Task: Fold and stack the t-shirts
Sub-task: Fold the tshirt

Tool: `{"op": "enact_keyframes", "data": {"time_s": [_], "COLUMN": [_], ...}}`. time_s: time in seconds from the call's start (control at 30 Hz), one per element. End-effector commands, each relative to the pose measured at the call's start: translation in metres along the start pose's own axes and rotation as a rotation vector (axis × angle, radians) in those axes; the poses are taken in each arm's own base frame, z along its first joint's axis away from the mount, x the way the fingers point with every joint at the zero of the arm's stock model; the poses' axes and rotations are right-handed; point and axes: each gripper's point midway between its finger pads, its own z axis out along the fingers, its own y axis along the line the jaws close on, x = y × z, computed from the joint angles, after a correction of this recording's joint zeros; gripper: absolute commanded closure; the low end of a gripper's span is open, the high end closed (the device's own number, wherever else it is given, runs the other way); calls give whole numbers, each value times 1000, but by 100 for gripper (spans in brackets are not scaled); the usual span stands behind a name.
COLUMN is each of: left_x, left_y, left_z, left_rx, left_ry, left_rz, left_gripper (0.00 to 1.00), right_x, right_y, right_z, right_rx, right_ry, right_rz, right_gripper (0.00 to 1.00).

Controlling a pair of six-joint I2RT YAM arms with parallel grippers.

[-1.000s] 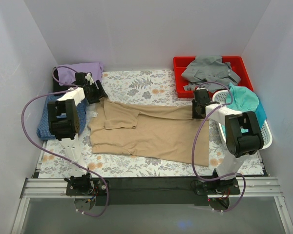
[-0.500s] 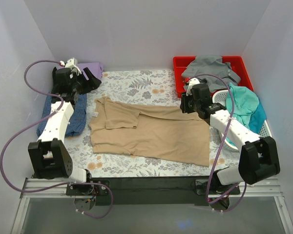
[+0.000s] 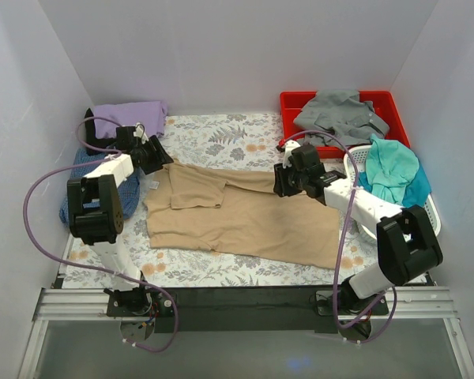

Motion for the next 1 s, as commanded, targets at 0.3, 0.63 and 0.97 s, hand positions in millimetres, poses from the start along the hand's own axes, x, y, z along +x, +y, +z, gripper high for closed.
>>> {"op": "enact_keyframes", "data": {"time_s": [0.3,0.63,0.97], "left_x": [-49,-11,-18], "left_y": [-36,-35,-15], "left_z": [21,58,49], "left_rx": [134,33,-136], "left_ry": [-78,6,-54], "left_rz": [62,194,260], "left_gripper": [45,52,50], "right_x": [-10,-18,-12], "right_y": [-1,-22,-31], "right_z": [52,73,81], "right_rx": [-9,94,138], "right_ry": [19,13,31], "right_rz": [-5,-28,-35], "right_gripper": [59,60,60]}}
